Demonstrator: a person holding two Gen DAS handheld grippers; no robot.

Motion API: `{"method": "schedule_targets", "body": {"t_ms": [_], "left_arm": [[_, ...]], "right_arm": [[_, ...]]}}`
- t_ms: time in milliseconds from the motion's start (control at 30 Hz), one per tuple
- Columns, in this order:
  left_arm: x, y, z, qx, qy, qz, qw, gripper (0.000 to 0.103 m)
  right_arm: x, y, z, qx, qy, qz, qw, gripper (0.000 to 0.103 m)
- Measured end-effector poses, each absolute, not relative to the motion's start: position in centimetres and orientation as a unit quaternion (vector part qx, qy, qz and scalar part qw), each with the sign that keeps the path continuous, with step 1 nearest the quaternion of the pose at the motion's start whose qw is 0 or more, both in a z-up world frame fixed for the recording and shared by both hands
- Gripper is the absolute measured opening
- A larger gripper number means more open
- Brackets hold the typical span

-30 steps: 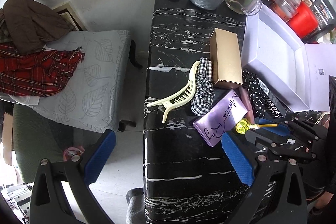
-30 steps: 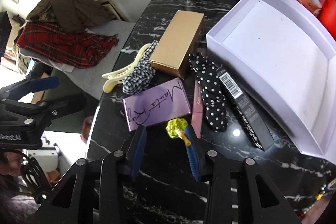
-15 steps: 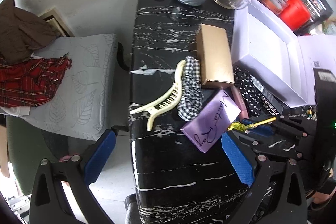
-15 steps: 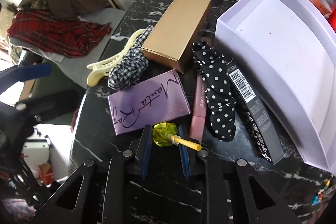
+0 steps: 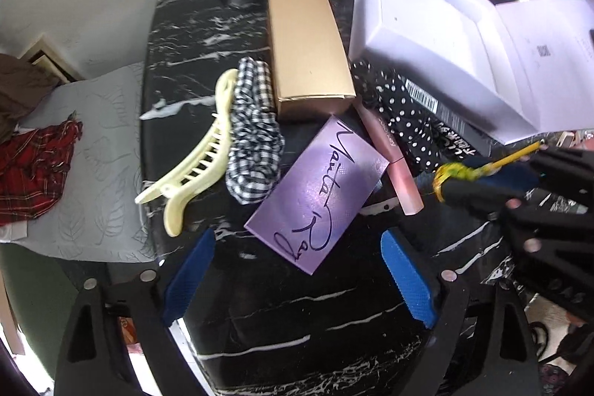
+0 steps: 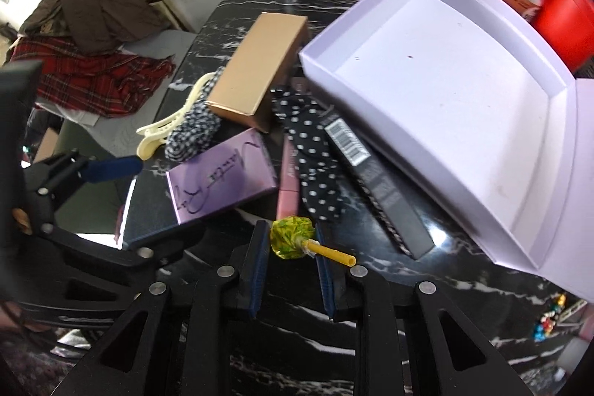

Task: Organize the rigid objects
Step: 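Grasp the purple Manta Ray card box with the left gripper while the right holds the lollipop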

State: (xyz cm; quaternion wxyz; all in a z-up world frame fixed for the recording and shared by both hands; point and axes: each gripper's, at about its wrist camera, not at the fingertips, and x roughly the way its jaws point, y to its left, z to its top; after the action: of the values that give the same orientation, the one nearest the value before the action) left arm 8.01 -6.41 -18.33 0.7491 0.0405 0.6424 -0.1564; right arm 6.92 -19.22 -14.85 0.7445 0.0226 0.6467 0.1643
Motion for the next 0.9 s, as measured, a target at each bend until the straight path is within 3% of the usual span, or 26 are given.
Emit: {"method": "schedule_targets", "body": {"t_ms": [167, 200, 233, 400, 533, 900], "left_arm": [[8.5, -7.2, -19.1, 0.056, 0.637, -0.164, 0.751, 0.092], [8.6, -7.4, -19.2, 0.058, 0.636, -0.166, 0.751, 0.087], [8.7, -7.6, -19.4, 0.060, 0.636, -0.169, 0.750, 0.071], [8.4, -9.0, -19.5, 0.091, 0.628, -0.184, 0.751, 0.069], [7.6, -9.4, -19.2, 0.109, 0.619, -0.196, 0.753, 0.053], [4.1, -6.7, -18.2, 0.091, 0.640, -0.190, 0.739, 0.051]], "right_arm": [[7.2, -20.1, -14.7, 0.028, 0.645, 0.158, 0.747, 0.025], [7.2, -19.9, -14.8, 0.029, 0.645, 0.157, 0.748, 0.025], [7.2, -20.0, -14.8, 0.029, 0.644, 0.156, 0.748, 0.025], [7.1, -20.2, -14.9, 0.029, 0.647, 0.153, 0.746, 0.025], [7.1, -20.4, -15.2, 0.032, 0.651, 0.148, 0.744, 0.025], [6.7, -18.5, -15.3, 0.029, 0.650, 0.170, 0.740, 0.025]]}}
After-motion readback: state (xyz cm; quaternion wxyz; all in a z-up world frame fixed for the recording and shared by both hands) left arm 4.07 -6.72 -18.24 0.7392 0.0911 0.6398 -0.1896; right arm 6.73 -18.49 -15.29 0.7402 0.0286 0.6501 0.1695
